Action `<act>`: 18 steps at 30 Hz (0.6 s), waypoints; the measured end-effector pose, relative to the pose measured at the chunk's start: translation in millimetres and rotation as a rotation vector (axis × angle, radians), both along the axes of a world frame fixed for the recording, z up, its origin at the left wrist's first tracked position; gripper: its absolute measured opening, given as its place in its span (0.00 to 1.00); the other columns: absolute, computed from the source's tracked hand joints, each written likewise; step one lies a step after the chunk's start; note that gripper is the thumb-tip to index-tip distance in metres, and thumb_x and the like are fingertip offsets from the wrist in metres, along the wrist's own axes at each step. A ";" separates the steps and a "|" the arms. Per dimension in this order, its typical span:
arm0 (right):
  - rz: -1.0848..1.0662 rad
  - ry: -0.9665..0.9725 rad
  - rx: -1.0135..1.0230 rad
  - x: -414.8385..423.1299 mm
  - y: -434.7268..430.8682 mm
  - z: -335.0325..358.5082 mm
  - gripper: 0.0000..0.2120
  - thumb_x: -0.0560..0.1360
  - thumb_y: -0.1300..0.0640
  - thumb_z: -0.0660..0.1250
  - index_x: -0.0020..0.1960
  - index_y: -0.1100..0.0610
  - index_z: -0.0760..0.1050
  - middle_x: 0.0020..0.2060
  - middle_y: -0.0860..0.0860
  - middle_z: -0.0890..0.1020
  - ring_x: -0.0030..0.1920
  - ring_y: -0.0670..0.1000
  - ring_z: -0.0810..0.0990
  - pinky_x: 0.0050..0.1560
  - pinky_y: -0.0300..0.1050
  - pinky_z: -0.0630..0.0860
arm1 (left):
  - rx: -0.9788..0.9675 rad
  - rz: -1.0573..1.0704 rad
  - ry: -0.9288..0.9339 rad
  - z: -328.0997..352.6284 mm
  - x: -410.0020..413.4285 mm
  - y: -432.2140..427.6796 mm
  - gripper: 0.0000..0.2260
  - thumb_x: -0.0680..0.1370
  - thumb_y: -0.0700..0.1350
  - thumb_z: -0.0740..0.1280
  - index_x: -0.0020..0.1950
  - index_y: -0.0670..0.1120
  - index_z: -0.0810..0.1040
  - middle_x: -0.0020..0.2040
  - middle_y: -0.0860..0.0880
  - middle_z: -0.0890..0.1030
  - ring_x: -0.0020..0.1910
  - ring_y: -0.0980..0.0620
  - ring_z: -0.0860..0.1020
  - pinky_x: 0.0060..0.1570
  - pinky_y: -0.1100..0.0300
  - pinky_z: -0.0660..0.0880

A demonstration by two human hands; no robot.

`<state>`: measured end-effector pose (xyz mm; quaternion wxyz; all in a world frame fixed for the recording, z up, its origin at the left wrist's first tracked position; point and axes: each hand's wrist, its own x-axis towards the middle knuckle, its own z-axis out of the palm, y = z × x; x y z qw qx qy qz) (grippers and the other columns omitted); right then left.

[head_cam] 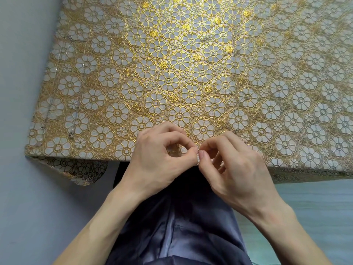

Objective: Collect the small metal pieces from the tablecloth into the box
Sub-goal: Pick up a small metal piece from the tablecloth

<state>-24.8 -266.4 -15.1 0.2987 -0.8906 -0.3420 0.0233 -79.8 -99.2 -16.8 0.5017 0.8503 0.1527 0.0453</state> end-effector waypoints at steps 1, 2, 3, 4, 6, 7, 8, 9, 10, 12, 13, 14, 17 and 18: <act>0.009 0.000 -0.007 -0.1 0.2 -0.6 0.08 0.79 0.49 0.64 0.48 0.52 0.77 0.42 0.46 0.77 0.33 0.52 0.79 0.29 0.52 0.77 | 0.007 -0.001 0.003 -0.5 0.0 -0.2 0.07 0.68 0.59 0.68 0.37 0.58 0.83 0.43 0.60 0.80 0.46 0.57 0.80 0.55 0.42 0.74; 0.020 -0.002 -0.013 -0.2 0.2 -0.7 0.09 0.79 0.48 0.63 0.48 0.53 0.77 0.42 0.47 0.77 0.33 0.53 0.79 0.28 0.53 0.77 | 0.015 -0.004 0.006 -0.8 0.0 -0.5 0.07 0.68 0.59 0.68 0.37 0.58 0.83 0.43 0.60 0.80 0.46 0.58 0.79 0.55 0.42 0.74; 0.030 -0.015 -0.024 -0.1 0.3 -0.5 0.10 0.80 0.48 0.62 0.48 0.53 0.77 0.42 0.48 0.77 0.32 0.53 0.79 0.27 0.53 0.77 | 0.023 -0.005 0.009 -1.1 0.2 -0.8 0.07 0.68 0.59 0.68 0.37 0.58 0.83 0.43 0.61 0.80 0.46 0.59 0.79 0.55 0.42 0.74; 0.036 -0.032 -0.038 0.0 0.3 -0.2 0.11 0.80 0.48 0.61 0.48 0.54 0.77 0.41 0.49 0.77 0.32 0.54 0.79 0.26 0.53 0.76 | 0.033 -0.006 0.013 -1.3 0.2 -1.0 0.07 0.68 0.59 0.68 0.37 0.58 0.83 0.43 0.61 0.80 0.46 0.60 0.79 0.54 0.42 0.74; 0.036 -0.057 -0.052 -0.2 0.5 0.0 0.11 0.80 0.49 0.61 0.48 0.54 0.77 0.41 0.49 0.77 0.31 0.55 0.79 0.25 0.53 0.76 | 0.053 -0.003 0.018 -0.9 0.3 -1.9 0.08 0.68 0.59 0.68 0.37 0.58 0.83 0.43 0.61 0.80 0.46 0.61 0.78 0.54 0.43 0.74; 0.031 -0.060 -0.051 -0.6 0.5 -0.4 0.11 0.80 0.49 0.60 0.48 0.54 0.77 0.41 0.49 0.77 0.31 0.55 0.79 0.25 0.53 0.75 | 0.057 0.001 0.019 -0.4 0.5 -2.5 0.08 0.68 0.60 0.68 0.37 0.58 0.83 0.42 0.61 0.80 0.46 0.61 0.78 0.54 0.43 0.74; 0.025 -0.057 -0.046 -1.0 0.9 -0.9 0.11 0.80 0.49 0.60 0.48 0.54 0.77 0.42 0.49 0.77 0.31 0.55 0.79 0.24 0.53 0.76 | 0.057 0.006 0.020 -0.1 0.7 -3.0 0.08 0.68 0.60 0.68 0.37 0.58 0.83 0.42 0.61 0.80 0.46 0.61 0.78 0.54 0.43 0.74; 0.017 -0.053 -0.040 -1.5 1.2 -1.6 0.10 0.80 0.49 0.60 0.48 0.54 0.76 0.42 0.49 0.77 0.32 0.55 0.79 0.24 0.53 0.76 | 0.056 0.012 0.021 0.2 0.9 -3.4 0.09 0.68 0.60 0.68 0.37 0.58 0.83 0.43 0.61 0.80 0.46 0.61 0.78 0.54 0.43 0.74; 0.008 -0.053 -0.030 -1.9 1.9 -2.5 0.10 0.80 0.49 0.60 0.48 0.55 0.76 0.42 0.49 0.77 0.32 0.54 0.79 0.25 0.53 0.76 | 0.053 0.019 0.024 0.4 1.2 -4.0 0.09 0.68 0.60 0.67 0.37 0.57 0.83 0.43 0.60 0.80 0.46 0.61 0.78 0.54 0.43 0.74; -0.016 -0.059 0.000 -2.6 2.5 -4.2 0.10 0.80 0.50 0.61 0.48 0.55 0.76 0.42 0.49 0.77 0.33 0.53 0.79 0.26 0.51 0.76 | 0.042 0.041 0.029 0.9 1.7 -4.6 0.10 0.68 0.60 0.67 0.37 0.57 0.83 0.43 0.60 0.80 0.46 0.59 0.79 0.54 0.43 0.75; -0.032 -0.052 0.020 -2.5 2.4 -5.1 0.10 0.80 0.51 0.61 0.48 0.56 0.77 0.42 0.49 0.77 0.33 0.52 0.78 0.28 0.51 0.76 | 0.035 0.053 0.031 1.1 1.8 -4.7 0.10 0.68 0.60 0.67 0.37 0.56 0.83 0.43 0.60 0.81 0.46 0.58 0.79 0.54 0.43 0.75; -0.045 -0.034 0.041 -2.2 2.0 -6.1 0.10 0.80 0.51 0.61 0.49 0.56 0.76 0.42 0.48 0.76 0.34 0.52 0.78 0.30 0.51 0.76 | 0.029 0.063 0.030 1.3 2.1 -4.8 0.11 0.67 0.60 0.67 0.37 0.56 0.84 0.43 0.59 0.81 0.45 0.57 0.80 0.54 0.44 0.76; -0.056 0.091 0.105 -1.4 0.2 -8.9 0.08 0.80 0.52 0.62 0.49 0.55 0.76 0.42 0.46 0.75 0.37 0.47 0.76 0.35 0.47 0.75 | 0.045 0.060 -0.004 0.6 0.4 -5.1 0.09 0.69 0.59 0.68 0.38 0.56 0.84 0.44 0.58 0.81 0.44 0.55 0.80 0.52 0.44 0.77; -0.053 0.143 0.124 -1.3 -0.4 -9.3 0.07 0.80 0.52 0.62 0.49 0.54 0.75 0.41 0.44 0.74 0.37 0.45 0.76 0.35 0.46 0.76 | 0.051 0.053 -0.026 0.0 -0.4 -5.3 0.09 0.70 0.58 0.69 0.39 0.56 0.84 0.44 0.58 0.80 0.44 0.55 0.80 0.51 0.43 0.77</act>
